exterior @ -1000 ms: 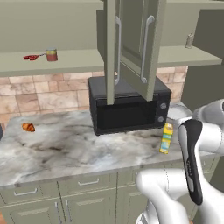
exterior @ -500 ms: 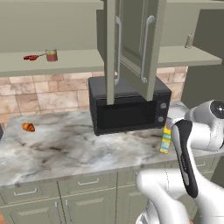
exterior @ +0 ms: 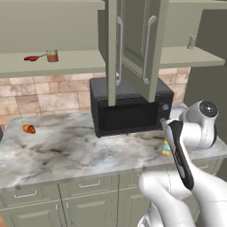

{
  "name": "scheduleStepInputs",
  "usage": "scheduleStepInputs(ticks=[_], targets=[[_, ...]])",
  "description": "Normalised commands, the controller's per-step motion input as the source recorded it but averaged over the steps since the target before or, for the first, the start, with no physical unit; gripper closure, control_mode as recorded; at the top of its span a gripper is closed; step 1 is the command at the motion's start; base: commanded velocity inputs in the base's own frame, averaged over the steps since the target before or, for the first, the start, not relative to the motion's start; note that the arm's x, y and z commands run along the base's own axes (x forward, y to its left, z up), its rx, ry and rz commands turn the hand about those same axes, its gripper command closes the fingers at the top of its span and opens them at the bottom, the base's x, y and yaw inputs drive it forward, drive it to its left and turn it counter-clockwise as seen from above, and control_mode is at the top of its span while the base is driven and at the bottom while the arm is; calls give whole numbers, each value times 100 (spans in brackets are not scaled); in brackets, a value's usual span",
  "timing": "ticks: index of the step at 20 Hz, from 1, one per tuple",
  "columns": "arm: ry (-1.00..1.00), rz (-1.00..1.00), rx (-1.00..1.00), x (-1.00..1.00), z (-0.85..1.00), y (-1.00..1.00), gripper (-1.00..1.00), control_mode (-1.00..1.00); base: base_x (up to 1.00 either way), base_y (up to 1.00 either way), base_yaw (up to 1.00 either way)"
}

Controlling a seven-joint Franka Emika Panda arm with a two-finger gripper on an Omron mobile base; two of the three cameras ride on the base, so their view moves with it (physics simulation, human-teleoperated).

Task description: Pick the canned food and cereal from the counter and place them in the cabinets closest to them.

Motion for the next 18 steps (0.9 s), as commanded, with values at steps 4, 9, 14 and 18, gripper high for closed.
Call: scheduleStepInputs(ticks=[4,9,14,18], targets=[[3,-1,0,3,-2,0,-100,-100,0,0,0],[3,-7,0,7,0,0,-100,-100,0,0,0],[6,-10,0,8,0,-3,-100,-100,0,0,0],[4,-4,0,1,0,-2,-100,-100,0,0,0]])
